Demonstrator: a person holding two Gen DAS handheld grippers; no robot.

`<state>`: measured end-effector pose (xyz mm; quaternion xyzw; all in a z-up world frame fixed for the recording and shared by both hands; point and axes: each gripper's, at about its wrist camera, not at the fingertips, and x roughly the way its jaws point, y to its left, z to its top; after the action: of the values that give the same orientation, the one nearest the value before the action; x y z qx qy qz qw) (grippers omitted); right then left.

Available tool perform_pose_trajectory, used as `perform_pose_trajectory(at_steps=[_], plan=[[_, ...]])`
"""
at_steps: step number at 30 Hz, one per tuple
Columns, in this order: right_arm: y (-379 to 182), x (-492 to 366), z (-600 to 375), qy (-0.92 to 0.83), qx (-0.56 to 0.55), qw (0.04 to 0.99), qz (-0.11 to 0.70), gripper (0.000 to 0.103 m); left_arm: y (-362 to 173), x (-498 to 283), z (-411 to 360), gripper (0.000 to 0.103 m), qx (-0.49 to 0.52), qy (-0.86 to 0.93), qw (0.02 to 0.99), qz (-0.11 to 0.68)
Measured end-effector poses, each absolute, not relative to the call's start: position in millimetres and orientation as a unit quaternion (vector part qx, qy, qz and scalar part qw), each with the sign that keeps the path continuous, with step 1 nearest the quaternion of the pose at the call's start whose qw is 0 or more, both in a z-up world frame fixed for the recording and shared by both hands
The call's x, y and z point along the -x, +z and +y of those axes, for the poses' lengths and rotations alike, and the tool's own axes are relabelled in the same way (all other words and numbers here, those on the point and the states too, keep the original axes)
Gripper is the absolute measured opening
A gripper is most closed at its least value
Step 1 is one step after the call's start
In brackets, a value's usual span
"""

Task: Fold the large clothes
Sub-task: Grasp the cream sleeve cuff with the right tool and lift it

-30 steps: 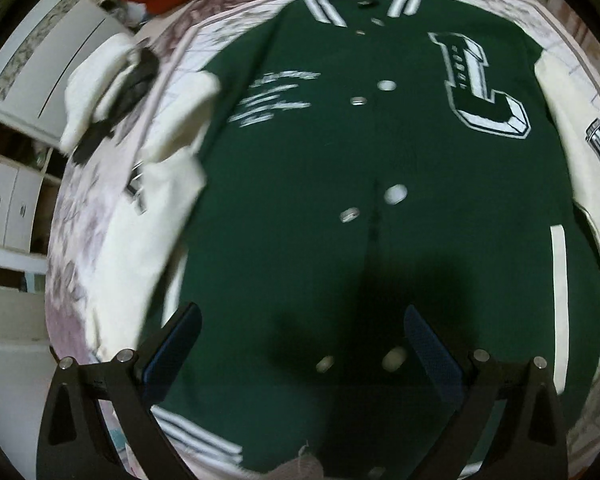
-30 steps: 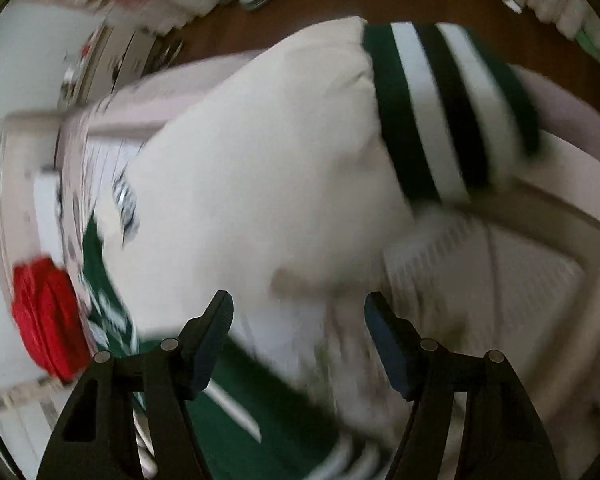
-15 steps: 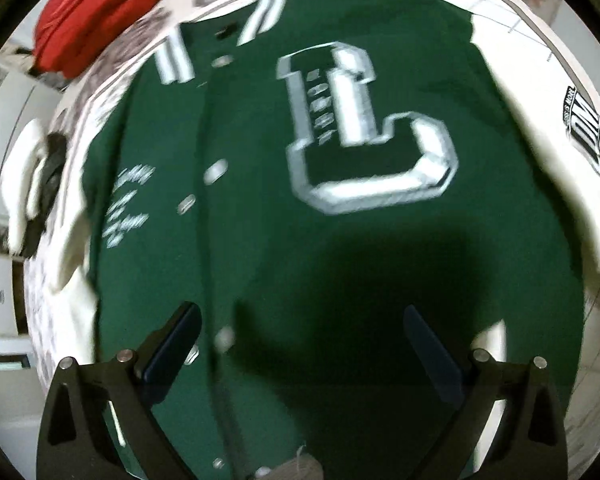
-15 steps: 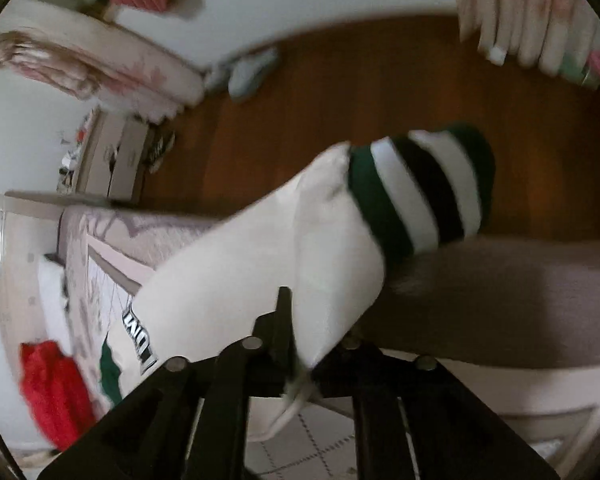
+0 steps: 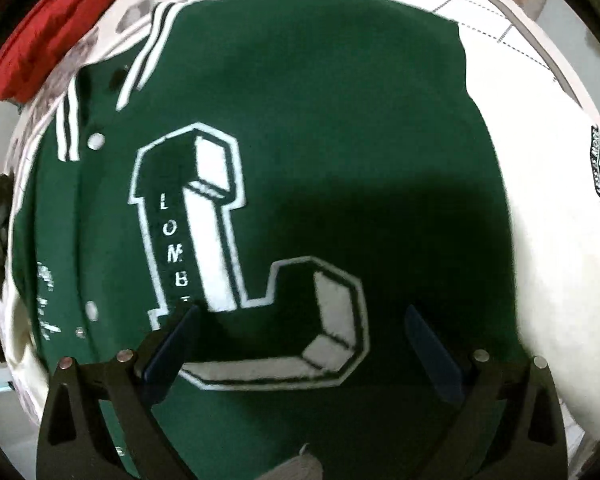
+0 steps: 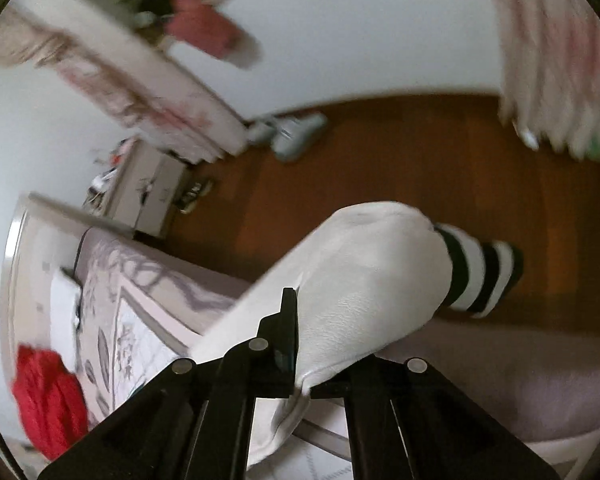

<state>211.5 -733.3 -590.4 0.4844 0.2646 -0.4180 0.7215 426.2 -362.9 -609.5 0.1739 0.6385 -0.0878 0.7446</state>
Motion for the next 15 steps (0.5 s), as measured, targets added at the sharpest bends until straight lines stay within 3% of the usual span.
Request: perform_pose_trajectory(at_steps=[8, 15], plan=[[-485.6, -350.2, -670.0, -0.319, -0.336, 0.837, 0.292, 0.003, -587.5, -437.4, -301.8, 0.103, -0.122, -0.093, 0.749, 0.645], [-484.7, -500.4, -496.3, -0.17, -0.231, 0.885, 0.367, 0.003, -547.5, -453.0, -105.3, 0.103, -0.023, 0.009, 0.777, 0.629]])
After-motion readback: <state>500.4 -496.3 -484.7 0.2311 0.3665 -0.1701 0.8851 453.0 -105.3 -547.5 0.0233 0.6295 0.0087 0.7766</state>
